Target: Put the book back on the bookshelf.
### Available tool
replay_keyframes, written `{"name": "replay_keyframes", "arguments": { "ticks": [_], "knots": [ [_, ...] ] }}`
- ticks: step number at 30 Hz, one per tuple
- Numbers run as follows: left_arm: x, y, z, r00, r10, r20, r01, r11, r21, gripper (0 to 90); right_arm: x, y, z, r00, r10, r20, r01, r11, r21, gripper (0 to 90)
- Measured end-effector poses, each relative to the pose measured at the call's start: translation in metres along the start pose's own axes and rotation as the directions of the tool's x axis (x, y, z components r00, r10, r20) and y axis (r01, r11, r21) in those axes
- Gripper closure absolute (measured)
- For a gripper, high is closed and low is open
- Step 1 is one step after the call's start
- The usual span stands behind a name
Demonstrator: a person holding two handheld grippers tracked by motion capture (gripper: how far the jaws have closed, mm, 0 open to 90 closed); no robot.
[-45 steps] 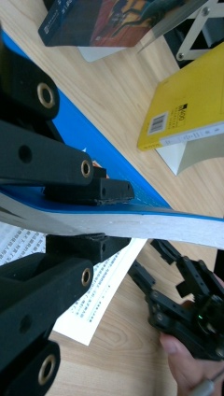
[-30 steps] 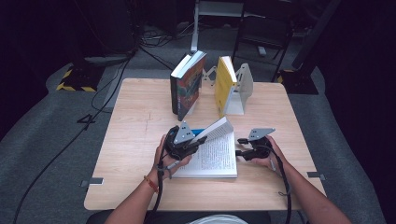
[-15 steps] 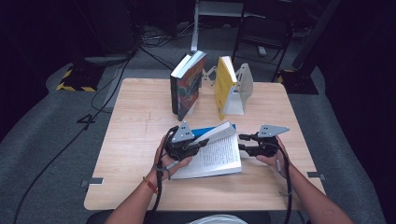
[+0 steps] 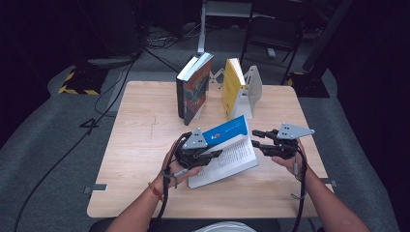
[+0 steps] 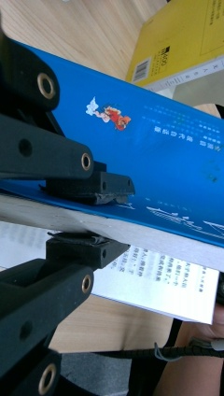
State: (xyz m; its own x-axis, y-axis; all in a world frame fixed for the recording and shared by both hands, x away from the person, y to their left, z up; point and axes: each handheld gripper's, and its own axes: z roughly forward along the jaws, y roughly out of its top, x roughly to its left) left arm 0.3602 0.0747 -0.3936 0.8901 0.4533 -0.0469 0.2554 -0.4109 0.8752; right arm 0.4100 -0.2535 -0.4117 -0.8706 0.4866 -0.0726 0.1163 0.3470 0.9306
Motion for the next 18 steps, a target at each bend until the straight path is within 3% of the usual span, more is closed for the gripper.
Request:
{"name": "replay_keyframes", "arguments": {
  "ticks": [4, 6, 10, 13, 18],
  "knots": [
    [-0.004, -0.006, -0.005, 0.9988, 0.047, -0.014, -0.047, 0.9988, -0.011, 72.7, 0.007, 0.011, 0.002, 0.9994, -0.034, 0.004, 0.035, 0.999, -0.013, 61.8],
    [-0.005, -0.012, -0.008, 0.9985, 0.051, -0.019, -0.051, 0.9980, -0.036, 71.6, 0.010, 0.016, 0.003, 0.9992, -0.040, 0.004, 0.040, 0.999, -0.020, 61.8],
    [-0.010, -0.017, -0.018, 0.9958, 0.054, -0.073, -0.059, 0.9959, -0.068, 69.8, 0.016, 0.030, 0.008, 0.9987, -0.049, 0.010, 0.049, 0.998, -0.027, 61.8],
    [-0.014, -0.018, -0.023, 0.9888, 0.082, -0.125, -0.090, 0.9938, -0.064, 69.2, 0.021, 0.041, 0.013, 0.9969, -0.077, 0.016, 0.077, 0.997, -0.025, 61.8],
    [-0.017, -0.025, -0.029, 0.9872, 0.048, -0.152, -0.058, 0.9962, -0.065, 64.8, 0.024, 0.050, 0.019, 0.9981, -0.062, 0.005, 0.062, 0.998, -0.031, 62.1]
  ]
}}
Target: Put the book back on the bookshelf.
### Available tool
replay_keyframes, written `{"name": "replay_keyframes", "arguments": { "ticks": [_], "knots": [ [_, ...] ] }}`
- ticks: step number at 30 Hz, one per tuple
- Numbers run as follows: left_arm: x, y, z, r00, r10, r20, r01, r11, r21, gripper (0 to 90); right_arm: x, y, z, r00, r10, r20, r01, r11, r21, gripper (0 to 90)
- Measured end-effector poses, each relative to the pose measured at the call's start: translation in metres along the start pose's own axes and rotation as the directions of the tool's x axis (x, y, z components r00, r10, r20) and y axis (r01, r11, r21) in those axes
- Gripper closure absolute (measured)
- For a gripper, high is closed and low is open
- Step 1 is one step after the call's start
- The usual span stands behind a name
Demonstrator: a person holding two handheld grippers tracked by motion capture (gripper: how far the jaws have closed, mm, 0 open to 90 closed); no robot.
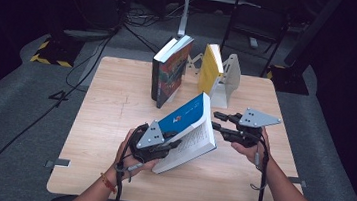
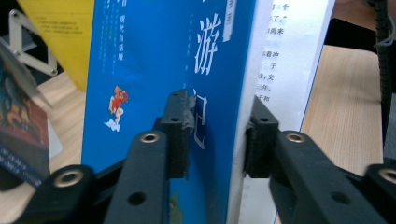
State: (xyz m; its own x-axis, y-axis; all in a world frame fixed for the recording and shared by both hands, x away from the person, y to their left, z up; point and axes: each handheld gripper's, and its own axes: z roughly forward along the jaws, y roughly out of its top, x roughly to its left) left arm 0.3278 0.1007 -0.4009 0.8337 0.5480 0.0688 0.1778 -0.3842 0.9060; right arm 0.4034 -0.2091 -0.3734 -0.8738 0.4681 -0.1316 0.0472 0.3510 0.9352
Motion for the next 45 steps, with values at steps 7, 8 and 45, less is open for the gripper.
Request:
{"name": "replay_keyframes", "arguments": {
  "ticks": [7, 8, 45],
  "knots": [
    [-0.014, -0.020, -0.004, 0.9981, -0.021, -0.057, 0.023, 0.9995, 0.024, 60.3, 0.004, -0.012, 0.017, 0.9959, 0.048, -0.076, -0.046, 0.998, 0.033, 59.1],
    [-0.013, -0.022, -0.003, 0.9981, -0.036, -0.049, 0.037, 0.9991, 0.021, 57.9, 0.004, -0.012, 0.018, 0.9940, 0.054, -0.095, -0.052, 0.998, 0.026, 57.3],
    [0.013, 0.005, 0.045, 0.9948, 0.008, 0.102, 0.003, 0.9940, -0.109, 67.7, -0.003, 0.015, -0.029, 0.9966, -0.026, -0.078, 0.022, 0.998, -0.051, 61.1]
  ]
}}
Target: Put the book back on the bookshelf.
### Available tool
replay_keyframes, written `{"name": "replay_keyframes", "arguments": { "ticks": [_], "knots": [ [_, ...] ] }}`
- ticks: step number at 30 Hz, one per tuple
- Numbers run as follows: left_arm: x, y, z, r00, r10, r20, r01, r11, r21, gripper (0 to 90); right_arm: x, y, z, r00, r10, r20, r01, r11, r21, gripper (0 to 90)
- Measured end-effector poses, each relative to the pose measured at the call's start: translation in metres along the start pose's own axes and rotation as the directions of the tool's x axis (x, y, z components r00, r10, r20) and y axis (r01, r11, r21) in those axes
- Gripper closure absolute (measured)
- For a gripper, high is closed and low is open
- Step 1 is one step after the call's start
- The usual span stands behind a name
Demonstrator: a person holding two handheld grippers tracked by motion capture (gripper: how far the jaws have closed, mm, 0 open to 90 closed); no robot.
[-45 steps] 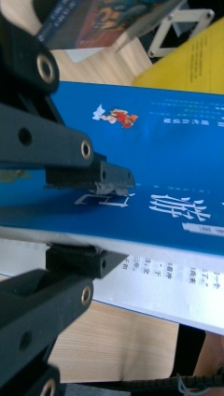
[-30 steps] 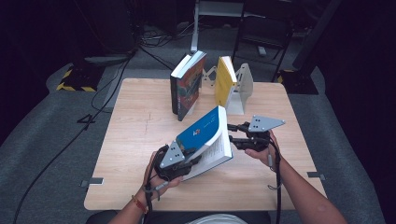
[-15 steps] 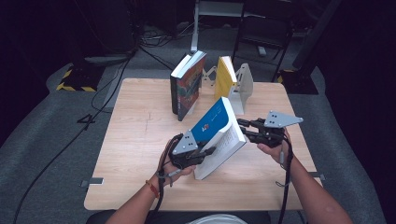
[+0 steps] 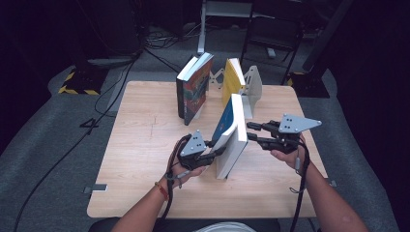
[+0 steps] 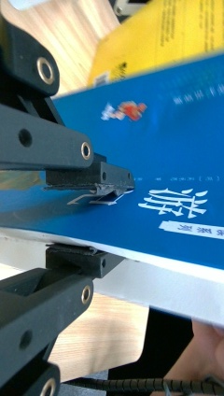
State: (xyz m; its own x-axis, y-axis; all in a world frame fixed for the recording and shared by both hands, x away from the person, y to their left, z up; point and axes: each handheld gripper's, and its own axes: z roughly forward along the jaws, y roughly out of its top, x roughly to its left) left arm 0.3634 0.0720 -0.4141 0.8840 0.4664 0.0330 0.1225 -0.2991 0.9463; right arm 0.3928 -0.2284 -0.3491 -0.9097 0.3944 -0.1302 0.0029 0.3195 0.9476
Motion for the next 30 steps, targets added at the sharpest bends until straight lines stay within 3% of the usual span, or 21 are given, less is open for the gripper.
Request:
{"name": "replay_keyframes", "arguments": {
  "ticks": [1, 5, 8, 10, 17, 23, 28, 30],
  "knots": [
    [0.000, -0.003, -0.003, 0.9999, -0.003, -0.012, 0.003, 0.9999, 0.010, 67.0, 0.007, 0.000, 0.006, 0.9996, -0.008, -0.026, 0.008, 1.000, 0.011, 56.6],
    [0.002, -0.006, -0.008, 0.9996, -0.017, -0.024, 0.017, 0.9997, 0.017, 63.1, 0.019, -0.002, 0.014, 0.9990, -0.040, -0.021, 0.041, 0.998, 0.040, 56.2],
    [0.000, -0.004, -0.011, 0.9978, 0.026, -0.061, -0.022, 0.9981, 0.058, 57.6, 0.025, -0.009, 0.023, 0.9993, -0.031, -0.020, 0.032, 0.998, 0.057, 57.2],
    [0.002, -0.007, -0.016, 0.9985, -0.001, -0.054, 0.005, 0.9968, 0.080, 50.3, 0.028, -0.013, 0.026, 0.9992, -0.034, -0.019, 0.035, 0.997, 0.072, 56.8],
    [-0.012, -0.022, -0.022, 0.9991, 0.018, -0.039, -0.010, 0.9821, 0.188, 32.3, 0.031, -0.017, 0.027, 0.9993, -0.032, -0.018, 0.033, 0.997, 0.063, 56.2],
    [-0.025, -0.022, -0.012, 0.9997, 0.000, -0.025, 0.004, 0.9807, 0.195, 23.8, 0.034, -0.017, 0.035, 0.9992, -0.034, -0.018, 0.036, 0.997, 0.072, 55.5],
    [-0.036, -0.018, 0.006, 0.9924, -0.023, -0.121, 0.047, 0.9786, 0.200, 17.8, 0.036, -0.017, 0.042, 0.9994, -0.033, -0.010, 0.034, 0.997, 0.075, 54.5],
    [-0.035, -0.018, 0.010, 0.9871, -0.049, -0.152, 0.075, 0.9819, 0.174, 17.7, 0.036, -0.017, 0.046, 0.9995, -0.030, 0.000, 0.030, 0.997, 0.067, 53.3]
  ]
}}
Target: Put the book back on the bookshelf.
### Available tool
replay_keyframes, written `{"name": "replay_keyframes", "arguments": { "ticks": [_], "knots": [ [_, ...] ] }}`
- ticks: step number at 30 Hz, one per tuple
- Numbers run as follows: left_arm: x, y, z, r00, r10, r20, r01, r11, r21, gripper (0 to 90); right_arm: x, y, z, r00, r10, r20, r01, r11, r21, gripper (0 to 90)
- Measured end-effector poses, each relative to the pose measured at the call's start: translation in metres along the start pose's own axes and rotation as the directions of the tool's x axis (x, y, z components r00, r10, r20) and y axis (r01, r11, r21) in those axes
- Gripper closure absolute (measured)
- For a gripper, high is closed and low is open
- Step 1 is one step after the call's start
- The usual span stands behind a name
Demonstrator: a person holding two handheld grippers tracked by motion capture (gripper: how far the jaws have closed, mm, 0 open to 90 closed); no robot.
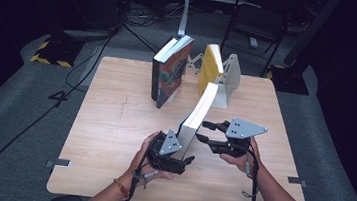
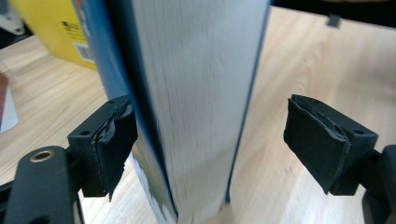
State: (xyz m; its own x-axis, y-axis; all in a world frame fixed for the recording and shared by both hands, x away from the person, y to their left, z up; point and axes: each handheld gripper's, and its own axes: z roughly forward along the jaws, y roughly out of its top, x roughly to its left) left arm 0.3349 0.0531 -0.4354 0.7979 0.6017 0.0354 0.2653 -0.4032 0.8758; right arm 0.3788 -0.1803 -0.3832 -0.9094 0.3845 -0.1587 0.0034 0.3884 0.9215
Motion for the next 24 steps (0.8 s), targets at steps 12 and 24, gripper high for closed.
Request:
{"name": "replay_keyframes", "arguments": {
  "ticks": [12, 24],
  "knots": [
    [0.007, 0.000, 0.013, 0.9886, -0.106, -0.107, 0.095, 0.9900, -0.104, 33.5, -0.006, -0.008, 0.009, 0.9965, 0.037, 0.076, -0.038, 0.999, 0.012, 49.0],
    [0.010, 0.007, 0.006, 0.9955, -0.056, -0.076, 0.044, 0.9862, -0.160, 35.2, -0.055, -0.078, -0.048, 0.9824, 0.077, 0.170, -0.113, 0.970, 0.215, 34.8]
  ]
}}
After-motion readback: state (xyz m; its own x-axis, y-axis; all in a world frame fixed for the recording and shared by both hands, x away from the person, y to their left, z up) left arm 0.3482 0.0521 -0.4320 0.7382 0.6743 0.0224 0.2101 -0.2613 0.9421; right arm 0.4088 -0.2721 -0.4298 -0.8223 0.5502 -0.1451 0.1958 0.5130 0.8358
